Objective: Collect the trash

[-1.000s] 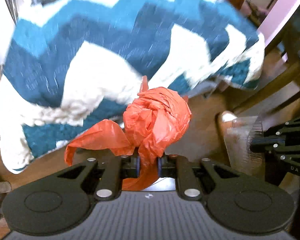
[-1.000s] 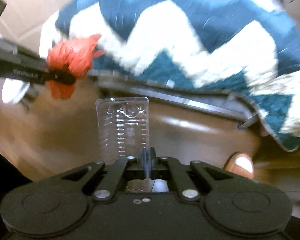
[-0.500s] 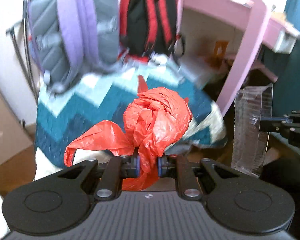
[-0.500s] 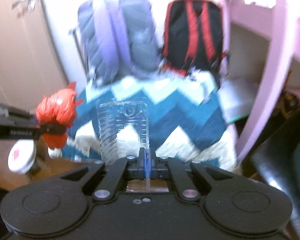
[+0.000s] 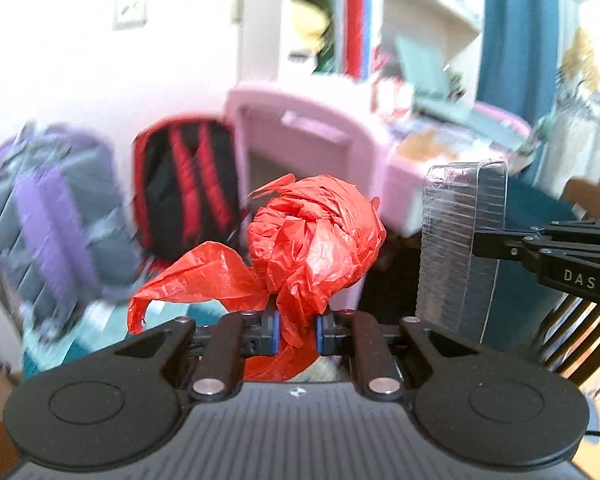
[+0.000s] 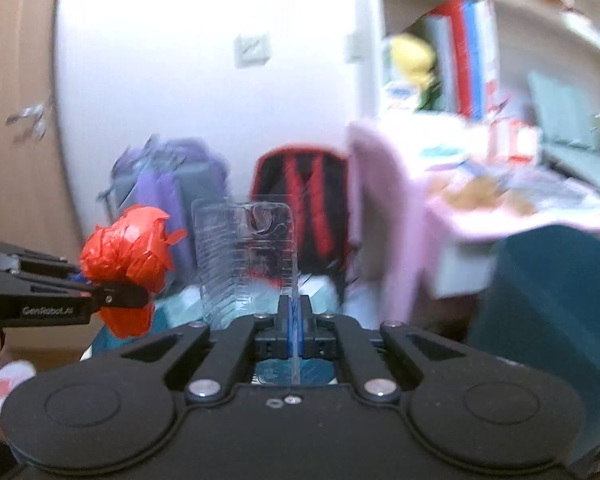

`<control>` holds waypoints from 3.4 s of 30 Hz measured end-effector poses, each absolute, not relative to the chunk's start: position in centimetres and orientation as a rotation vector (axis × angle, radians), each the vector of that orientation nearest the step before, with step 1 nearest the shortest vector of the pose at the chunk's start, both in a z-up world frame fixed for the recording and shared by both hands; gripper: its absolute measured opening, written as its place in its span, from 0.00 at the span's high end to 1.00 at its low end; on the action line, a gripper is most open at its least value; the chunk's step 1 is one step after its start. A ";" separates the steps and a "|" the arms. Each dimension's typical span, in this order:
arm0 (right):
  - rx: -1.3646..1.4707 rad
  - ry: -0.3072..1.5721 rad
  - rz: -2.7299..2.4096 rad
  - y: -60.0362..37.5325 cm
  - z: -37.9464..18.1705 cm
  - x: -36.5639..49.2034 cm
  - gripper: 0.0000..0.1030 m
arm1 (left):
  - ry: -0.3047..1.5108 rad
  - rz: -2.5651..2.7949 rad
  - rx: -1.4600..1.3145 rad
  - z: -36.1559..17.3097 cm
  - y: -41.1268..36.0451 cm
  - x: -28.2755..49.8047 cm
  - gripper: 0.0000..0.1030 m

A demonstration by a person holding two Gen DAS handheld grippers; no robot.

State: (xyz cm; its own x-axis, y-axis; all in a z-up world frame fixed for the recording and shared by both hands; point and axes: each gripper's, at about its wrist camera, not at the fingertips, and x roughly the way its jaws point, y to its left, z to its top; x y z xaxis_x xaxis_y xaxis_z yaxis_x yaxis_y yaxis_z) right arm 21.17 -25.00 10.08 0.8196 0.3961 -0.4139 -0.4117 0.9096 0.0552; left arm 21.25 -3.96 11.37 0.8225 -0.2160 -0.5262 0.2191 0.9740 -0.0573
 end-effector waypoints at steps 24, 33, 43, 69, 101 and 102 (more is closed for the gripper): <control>0.026 0.361 0.013 -46.1 15.6 25.4 0.97 | 0.568 -0.609 -0.108 18.9 -29.7 32.8 0.85; 0.009 0.590 -0.013 -47.8 11.7 29.4 0.97 | 0.746 -0.580 0.031 13.8 -34.9 36.7 0.85; -0.004 0.741 0.008 -47.9 8.8 31.6 0.92 | 0.902 -0.572 0.167 9.2 -37.5 38.7 0.85; 0.027 0.716 0.028 -47.0 11.5 27.3 0.63 | 0.799 -0.569 0.119 11.6 -34.0 34.6 0.43; 0.025 0.472 0.065 -41.5 16.7 15.6 0.51 | 0.508 -0.602 0.049 16.5 -25.8 22.6 0.18; 0.027 0.469 0.067 -41.4 16.6 15.4 0.51 | 0.505 -0.606 0.045 16.4 -25.6 22.3 0.17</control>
State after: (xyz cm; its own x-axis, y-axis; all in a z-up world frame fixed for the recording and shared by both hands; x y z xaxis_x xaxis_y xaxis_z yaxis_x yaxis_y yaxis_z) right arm 15.35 -41.39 16.64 0.8900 0.0708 -0.4505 -0.0583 0.9974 0.0415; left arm 22.29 -25.64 16.41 0.7047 -0.5345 -0.4665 0.5558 0.8246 -0.1051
